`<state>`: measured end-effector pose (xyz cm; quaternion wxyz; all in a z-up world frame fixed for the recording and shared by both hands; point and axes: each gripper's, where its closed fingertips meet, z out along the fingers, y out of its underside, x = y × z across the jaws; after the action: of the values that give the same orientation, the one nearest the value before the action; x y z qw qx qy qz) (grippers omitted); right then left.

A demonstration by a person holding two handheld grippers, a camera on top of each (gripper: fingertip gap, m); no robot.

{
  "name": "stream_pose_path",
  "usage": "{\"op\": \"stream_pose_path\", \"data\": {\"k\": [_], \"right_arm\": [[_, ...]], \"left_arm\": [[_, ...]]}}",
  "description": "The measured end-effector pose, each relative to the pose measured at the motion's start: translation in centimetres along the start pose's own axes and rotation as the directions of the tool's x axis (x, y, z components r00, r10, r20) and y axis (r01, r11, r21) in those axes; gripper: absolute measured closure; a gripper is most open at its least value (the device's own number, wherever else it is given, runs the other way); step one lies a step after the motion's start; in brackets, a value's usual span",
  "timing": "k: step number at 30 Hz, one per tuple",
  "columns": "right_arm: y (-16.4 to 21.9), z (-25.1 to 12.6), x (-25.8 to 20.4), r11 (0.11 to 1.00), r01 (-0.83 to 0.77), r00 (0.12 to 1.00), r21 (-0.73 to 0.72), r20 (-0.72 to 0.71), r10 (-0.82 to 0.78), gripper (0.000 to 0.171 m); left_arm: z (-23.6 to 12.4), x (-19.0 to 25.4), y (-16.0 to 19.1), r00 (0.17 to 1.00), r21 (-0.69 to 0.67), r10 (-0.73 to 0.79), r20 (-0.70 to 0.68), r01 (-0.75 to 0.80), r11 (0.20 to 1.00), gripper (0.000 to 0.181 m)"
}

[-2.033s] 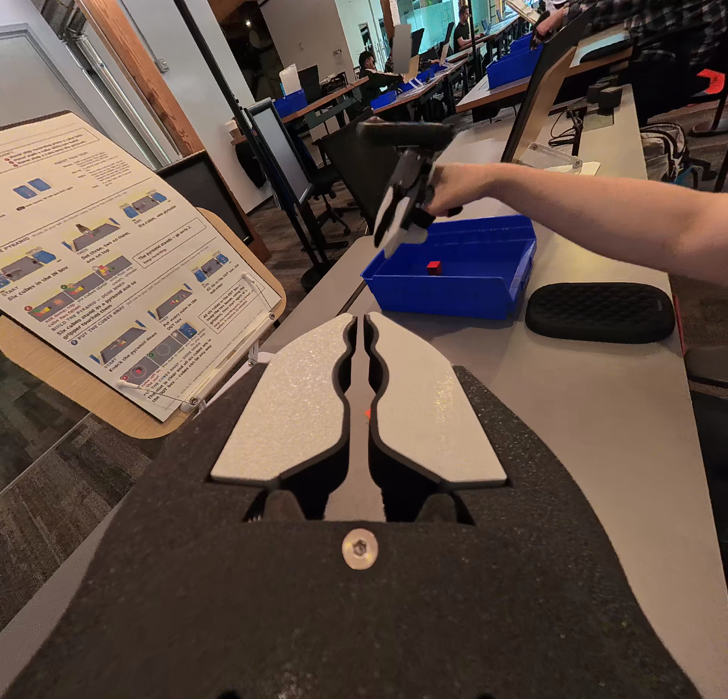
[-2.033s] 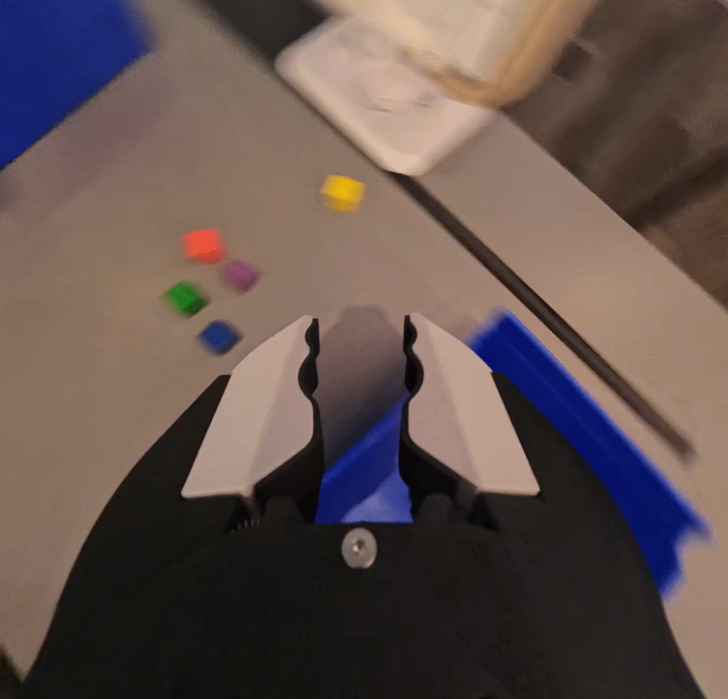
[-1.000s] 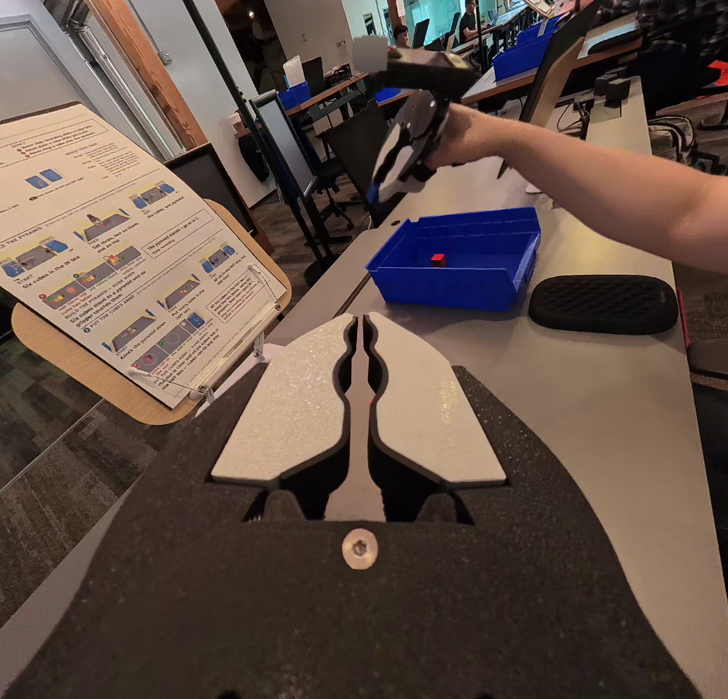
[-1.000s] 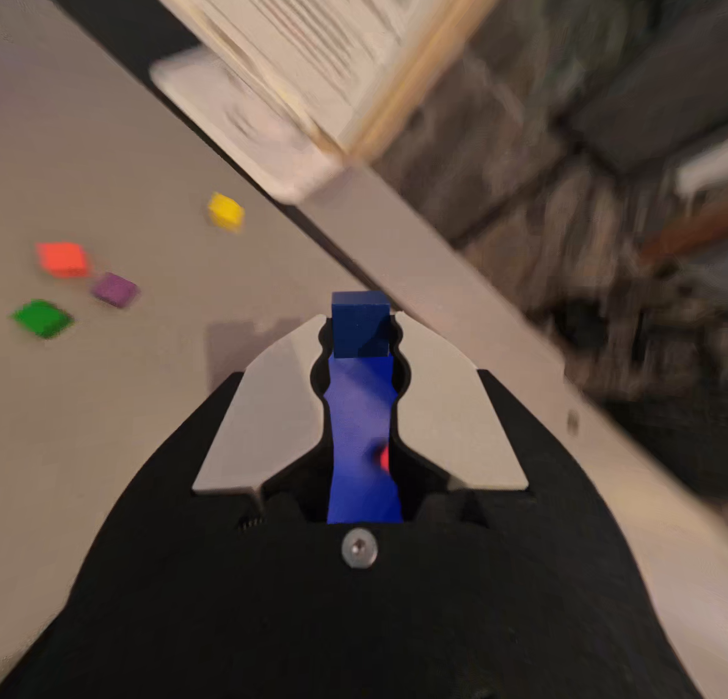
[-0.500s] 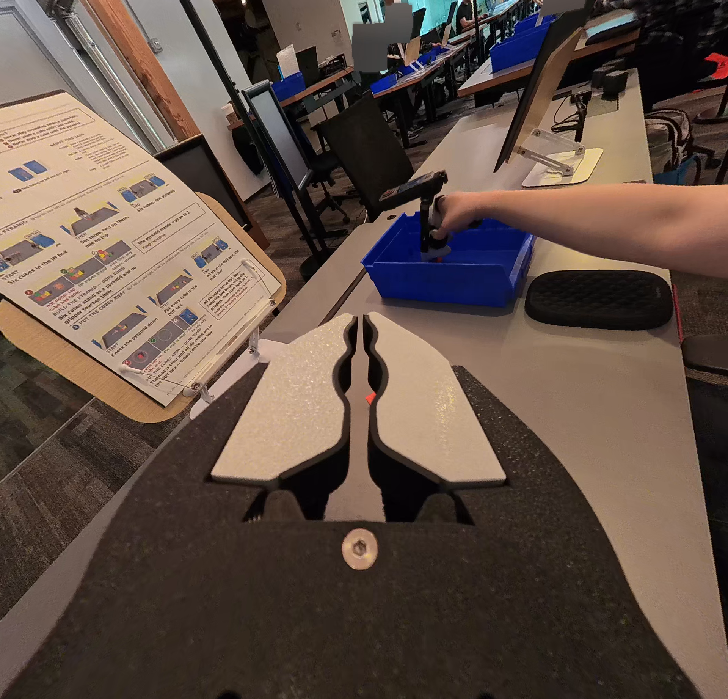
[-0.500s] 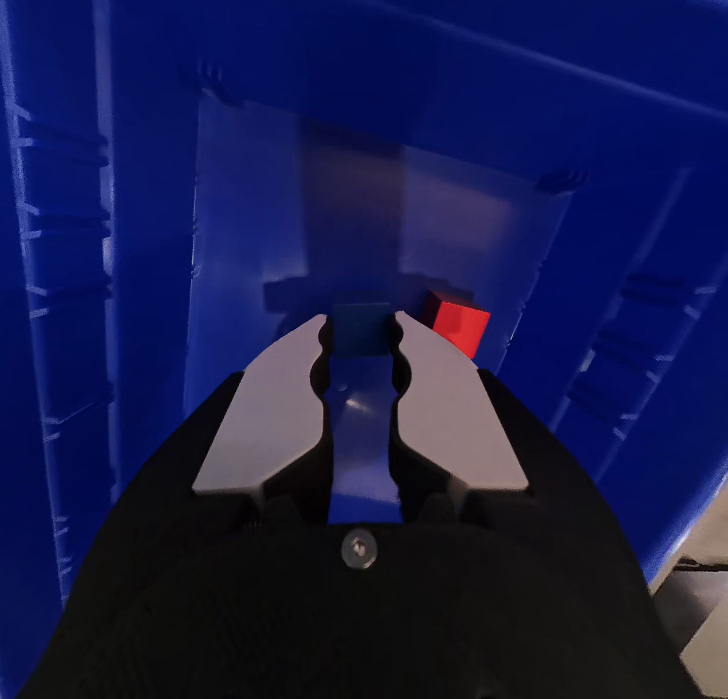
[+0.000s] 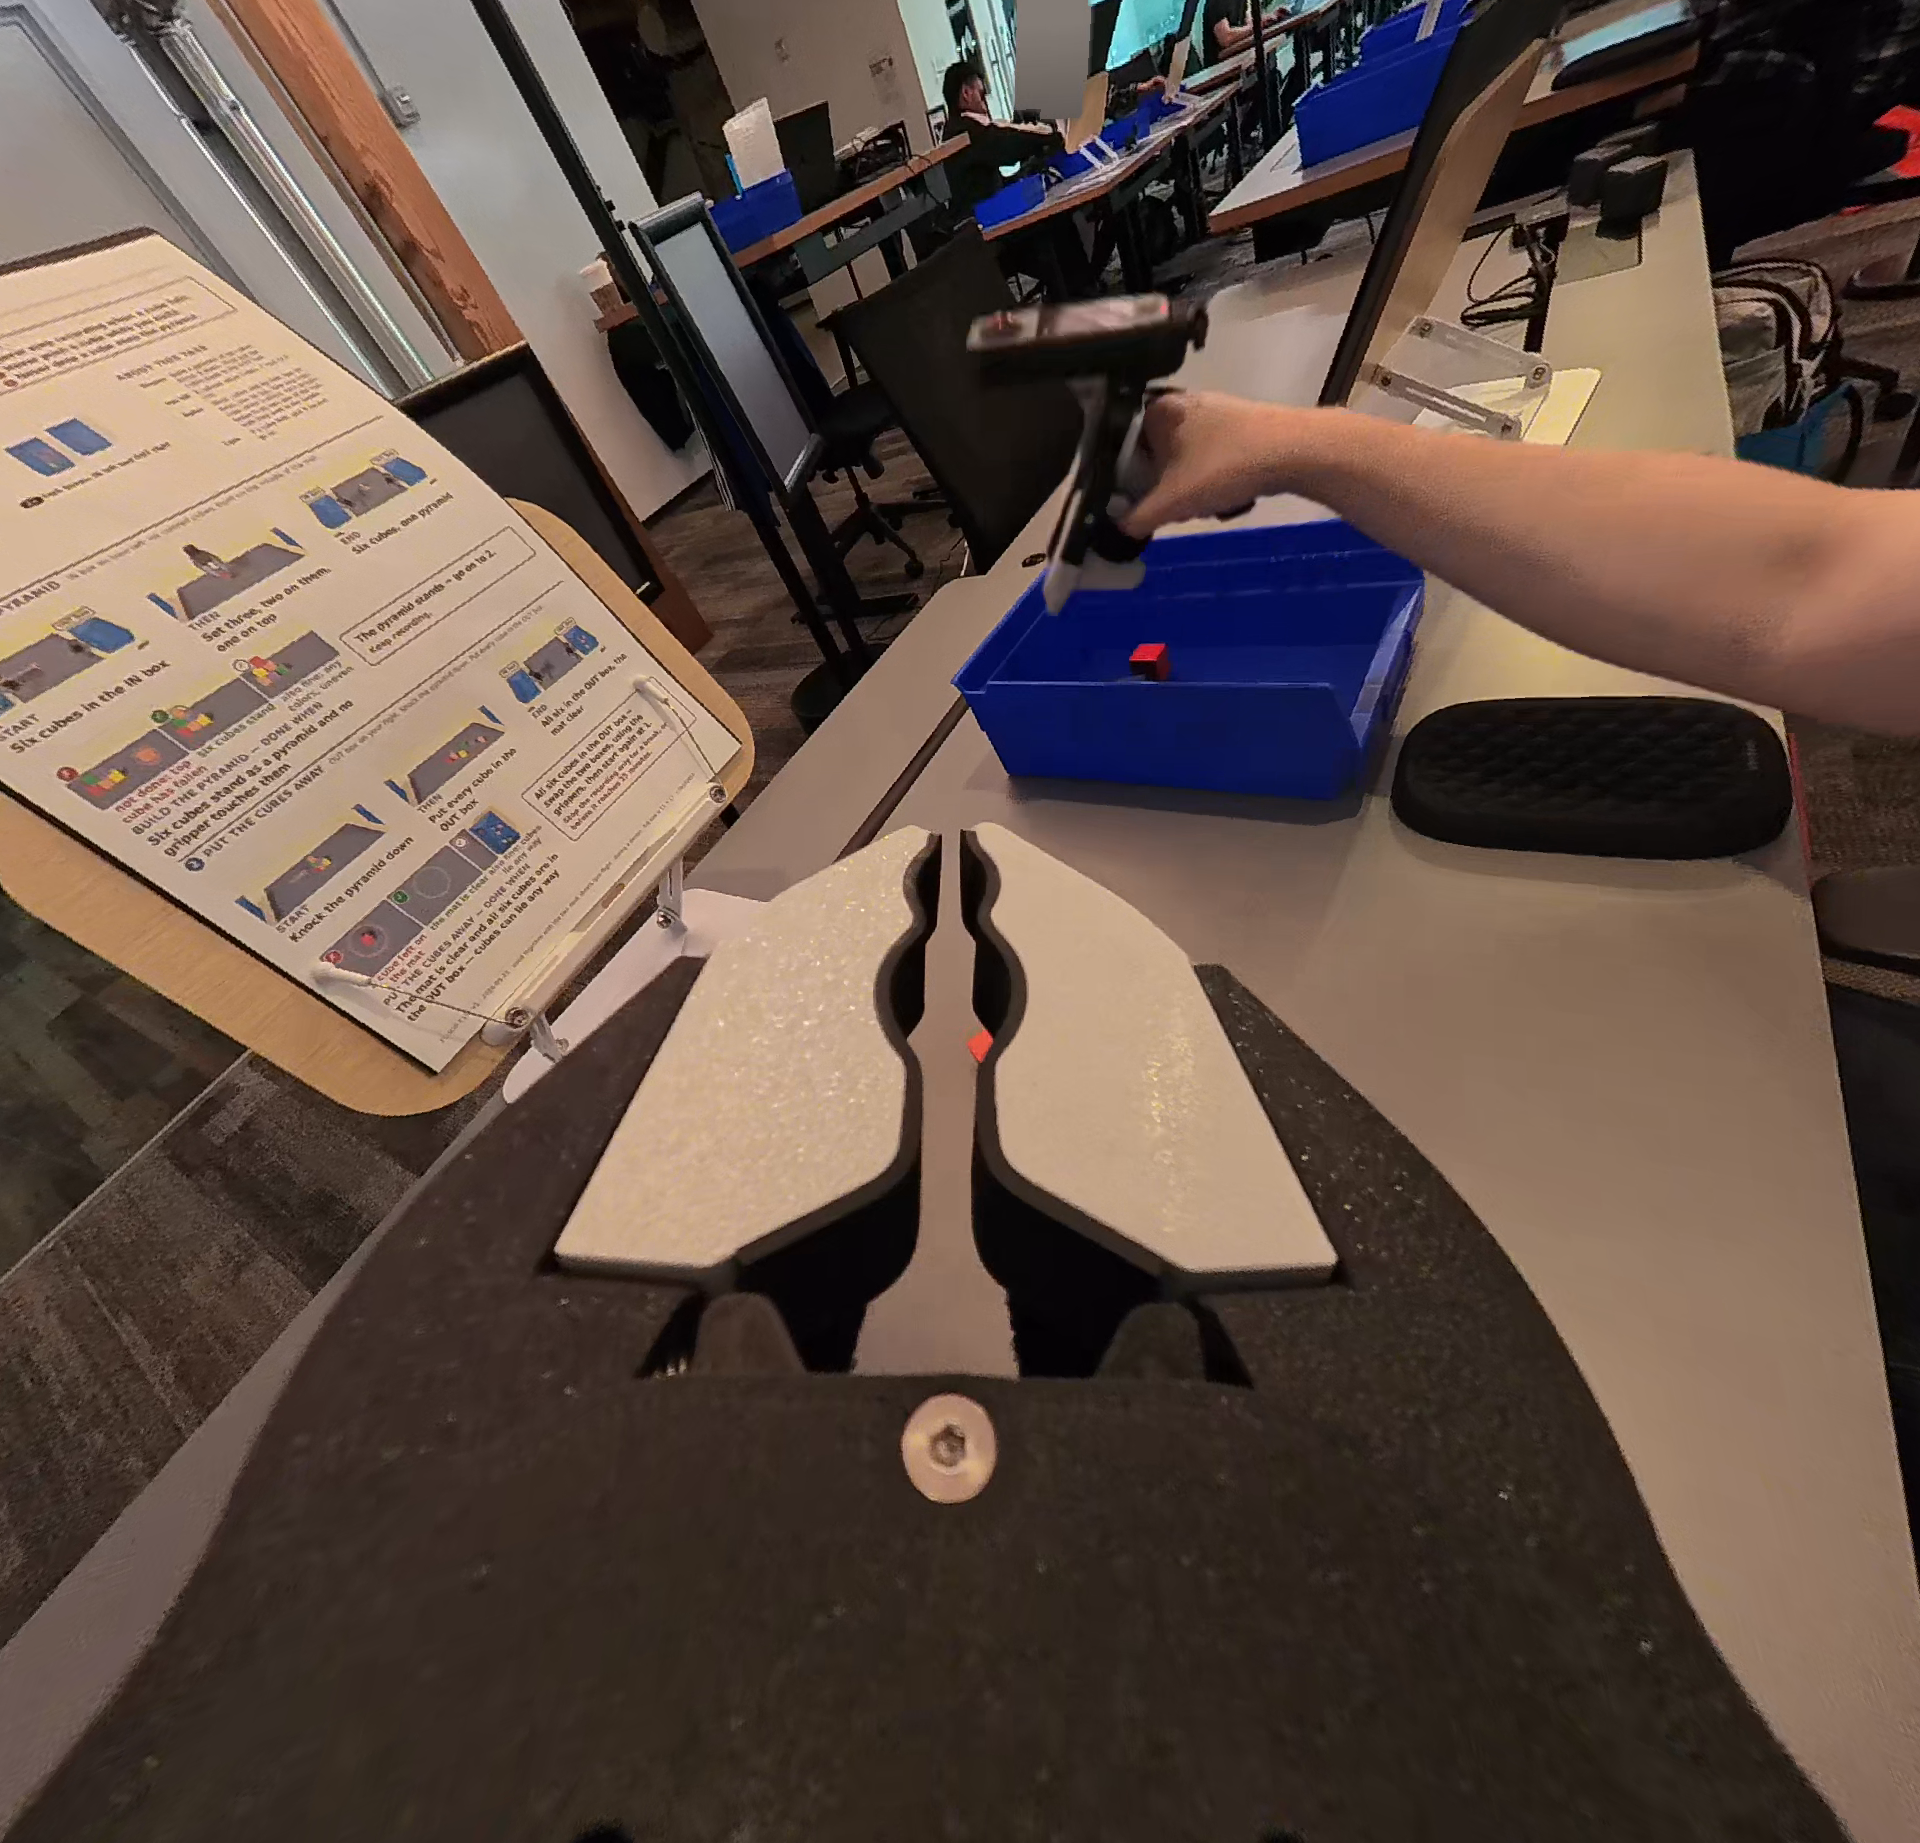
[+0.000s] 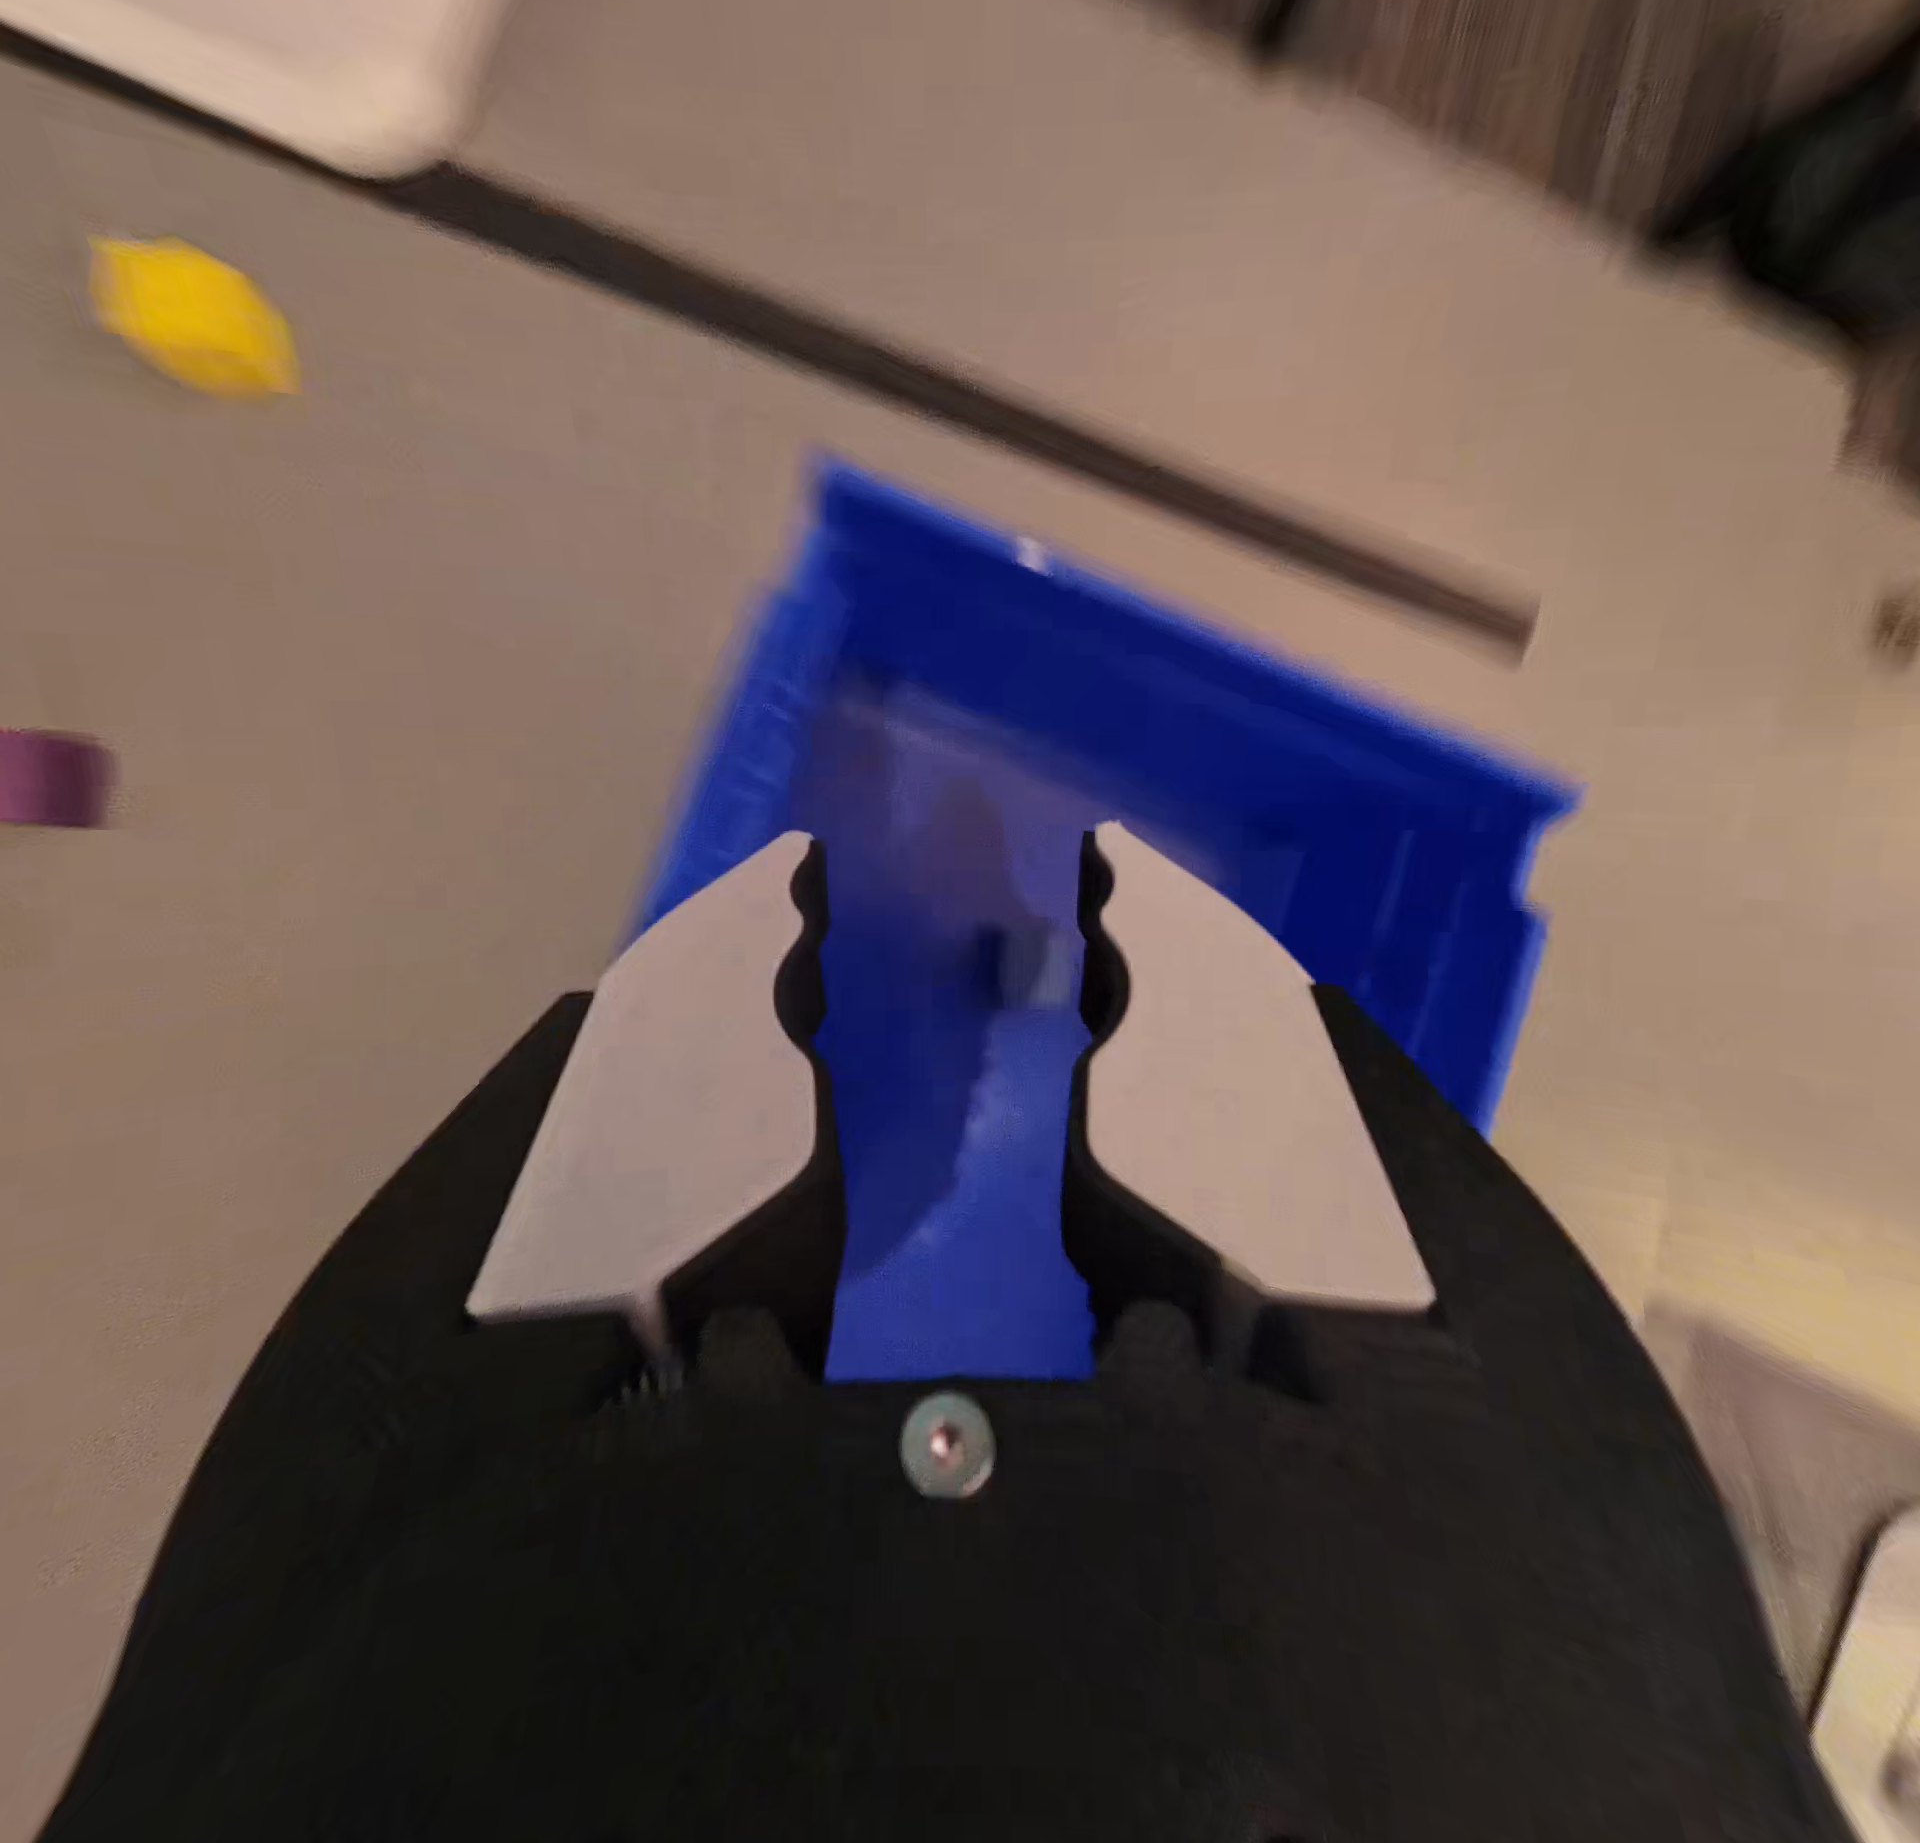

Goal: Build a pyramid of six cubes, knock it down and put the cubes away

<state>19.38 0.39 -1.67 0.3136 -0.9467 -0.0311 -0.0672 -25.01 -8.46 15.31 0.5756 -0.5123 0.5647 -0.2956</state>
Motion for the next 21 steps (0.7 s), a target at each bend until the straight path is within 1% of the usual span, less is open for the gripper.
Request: {"op": "stream_pose_path", "data": {"k": [2, 3, 5, 6, 8, 9, 11, 13, 16, 21], "right_arm": [[-3.9, -3.2, -5.6, 0.976, 0.172, 0.980, 0.135, 0.071, -0.183, 0.125], [-4.7, -3.9, -9.0, 0.952, 0.261, 0.950, 0.162, 0.130, -0.283, 0.125], [-4.9, -3.3, -15.0, 0.914, 0.371, 0.887, 0.162, 0.229, -0.401, 0.125], [-4.6, -2.2, -17.3, 0.907, 0.393, 0.870, 0.151, 0.257, -0.420, 0.126], [-3.5, 0.7, -20.5, 0.926, 0.368, 0.879, 0.088, 0.290, -0.377, 0.129], [-2.8, 2.2, -21.8, 0.941, 0.334, 0.889, 0.057, 0.312, -0.335, 0.131], [-1.3, 4.7, -24.1, 0.963, 0.271, 0.897, -0.011, 0.367, -0.248, 0.132], [-0.2, 6.6, -25.0, 0.963, 0.265, 0.909, -0.059, 0.348, -0.228, 0.129], [0.8, 7.9, -26.5, 0.968, 0.235, 0.909, -0.094, 0.375, -0.184, 0.125], [2.2, 9.0, -26.7, 0.953, 0.245, 0.924, -0.179, 0.341, -0.173, 0.122]], "left_arm": [[0.1, -0.2, 0.1, 1.000, -0.006, 0.000, 0.005, 0.000, 1.000, 0.178], [0.2, -0.3, 0.3, 1.000, -0.011, -0.002, 0.006, 0.002, 1.000, 0.178], [0.4, -0.5, 0.6, 1.000, -0.025, -0.010, 0.011, 0.010, 1.000, 0.178], [0.4, -0.5, 0.7, 1.000, -0.032, -0.013, 0.016, 0.013, 0.999, 0.178], [0.5, -0.6, 0.9, 1.000, -0.043, -0.016, 0.023, 0.017, 0.999, 0.178], [0.4, -0.5, 1.0, 1.000, -0.044, -0.015, 0.022, 0.016, 0.999, 0.178], [0.4, -0.1, 0.9, 1.000, -0.037, -0.010, 0.001, 0.010, 0.999, 0.178], [0.3, 0.0, 0.8, 1.000, -0.030, -0.020, -0.012, 0.020, 0.999, 0.178], [0.2, -0.3, 0.9, 1.000, -0.034, -0.026, -0.003, 0.026, 0.999, 0.178], [-0.1, -0.4, 0.7, 0.999, -0.018, -0.033, -0.009, 0.033, 0.999, 0.178]]}}
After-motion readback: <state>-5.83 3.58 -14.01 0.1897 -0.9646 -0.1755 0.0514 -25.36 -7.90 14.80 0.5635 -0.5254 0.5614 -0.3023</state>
